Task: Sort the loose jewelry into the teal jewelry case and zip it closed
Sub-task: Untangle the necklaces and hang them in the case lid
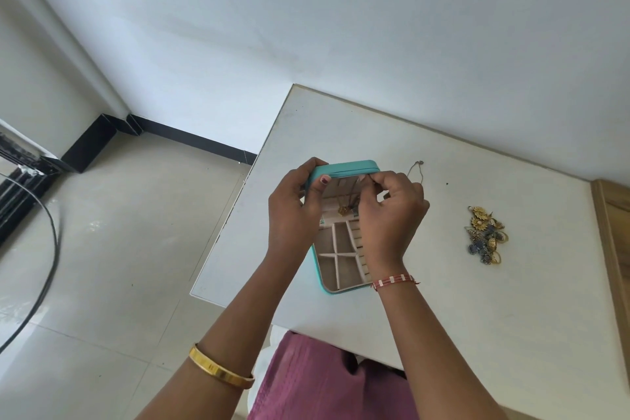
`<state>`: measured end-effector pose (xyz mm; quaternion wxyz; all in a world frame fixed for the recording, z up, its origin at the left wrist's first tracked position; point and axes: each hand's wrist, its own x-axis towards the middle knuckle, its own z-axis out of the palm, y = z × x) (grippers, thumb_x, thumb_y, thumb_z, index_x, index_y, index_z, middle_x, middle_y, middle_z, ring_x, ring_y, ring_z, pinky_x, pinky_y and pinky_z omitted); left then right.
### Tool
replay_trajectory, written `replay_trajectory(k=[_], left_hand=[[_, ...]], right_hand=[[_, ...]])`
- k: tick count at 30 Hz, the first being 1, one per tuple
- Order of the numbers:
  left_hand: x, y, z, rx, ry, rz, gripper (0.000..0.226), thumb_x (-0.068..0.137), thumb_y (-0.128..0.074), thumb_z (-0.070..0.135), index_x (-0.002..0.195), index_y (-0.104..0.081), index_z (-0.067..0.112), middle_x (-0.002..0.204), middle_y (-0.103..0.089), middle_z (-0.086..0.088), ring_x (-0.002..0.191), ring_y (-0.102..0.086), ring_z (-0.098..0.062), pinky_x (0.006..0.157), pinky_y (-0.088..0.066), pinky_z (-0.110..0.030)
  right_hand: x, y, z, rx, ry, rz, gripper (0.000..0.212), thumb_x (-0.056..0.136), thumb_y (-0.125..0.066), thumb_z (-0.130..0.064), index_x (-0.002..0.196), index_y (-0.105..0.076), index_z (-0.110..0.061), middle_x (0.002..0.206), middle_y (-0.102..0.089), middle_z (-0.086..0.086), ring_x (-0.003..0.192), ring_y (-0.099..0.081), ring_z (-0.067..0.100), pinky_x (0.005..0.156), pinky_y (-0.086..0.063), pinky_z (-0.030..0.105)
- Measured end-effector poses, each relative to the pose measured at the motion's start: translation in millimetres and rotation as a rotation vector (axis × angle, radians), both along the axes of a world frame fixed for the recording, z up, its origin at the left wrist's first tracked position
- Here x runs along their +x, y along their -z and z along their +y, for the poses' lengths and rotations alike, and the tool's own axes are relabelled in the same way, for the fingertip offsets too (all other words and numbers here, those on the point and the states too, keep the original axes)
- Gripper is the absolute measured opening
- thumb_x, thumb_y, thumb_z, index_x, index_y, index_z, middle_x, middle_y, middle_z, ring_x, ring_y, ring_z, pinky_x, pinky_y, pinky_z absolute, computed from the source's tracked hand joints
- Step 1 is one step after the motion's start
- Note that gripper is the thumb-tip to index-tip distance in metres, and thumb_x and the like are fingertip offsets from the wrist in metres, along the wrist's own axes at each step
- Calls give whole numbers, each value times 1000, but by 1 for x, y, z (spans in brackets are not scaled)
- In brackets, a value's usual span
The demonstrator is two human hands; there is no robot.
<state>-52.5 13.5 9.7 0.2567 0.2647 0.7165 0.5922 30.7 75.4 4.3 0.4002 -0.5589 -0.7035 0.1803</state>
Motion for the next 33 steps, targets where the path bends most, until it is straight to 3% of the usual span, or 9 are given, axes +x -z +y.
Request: replay_trajectory(k=[6,12,16,21,26,28,30,33], left_hand=[[1,-1,0,5,9,-5,16,92,-54,17,102,-64,24,93,-63,7,79,-56,1,75,-45,-14],[0,1,1,-13,22,10,19,92,-53,18,108,-65,16,92,-62,9,74,-54,6,67,-37,-1],[-1,1,3,-9,60,-6,17,93,-52,19,106,-64,20,91,-62,12,73,-54,10,67,-40,-4],[-1,-1,1,-2,80,-43,17,93,-51,21,106,-62,23,92,-62,14,75,-55,10,69,-48,-11],[2,-2,-4,15,115,-60,23,92,-49,33,114,-56,30,104,-60,15,87,-56,13,75,-47,-8],[4,0,-7,-4,112,-74,31,95,-45,33,124,-52,28,118,-57,13,101,-54,6,81,-43,-5],[6,2,-10,-26,98,-88,36,98,-39,29,132,-46,24,127,-50,12,114,-48,-2,84,-37,1],[8,2,-15,-13,46,-104,37,99,-37,25,135,-44,21,127,-49,10,116,-46,-4,82,-34,6]], right_hand=[[9,1,5,197,-26,-298,14,80,-55,-17,71,-65,-11,63,-61,4,65,-51,29,66,-26,30],[25,6,10,363,-120,-515,10,83,-64,-22,80,-70,-15,60,-58,2,62,-49,25,66,-23,31],[37,7,1,265,-198,-238,20,88,-53,-15,95,-69,-7,69,-61,6,69,-48,21,66,-37,26],[40,-1,-4,-52,-101,92,19,86,-59,-2,103,-67,-4,88,-66,10,76,-58,21,64,-44,15],[39,5,2,-313,-69,194,17,86,-62,-6,102,-68,-4,94,-69,7,77,-59,12,64,-42,-1],[40,7,0,-353,-75,214,17,86,-62,-7,102,-68,-3,92,-70,7,76,-61,13,66,-45,3],[42,9,-2,-379,-62,237,17,86,-62,-8,101,-68,-4,92,-71,9,79,-65,19,71,-51,15],[51,11,-1,-396,-21,265,17,87,-59,-8,101,-68,-3,94,-71,13,84,-67,24,79,-55,30]])
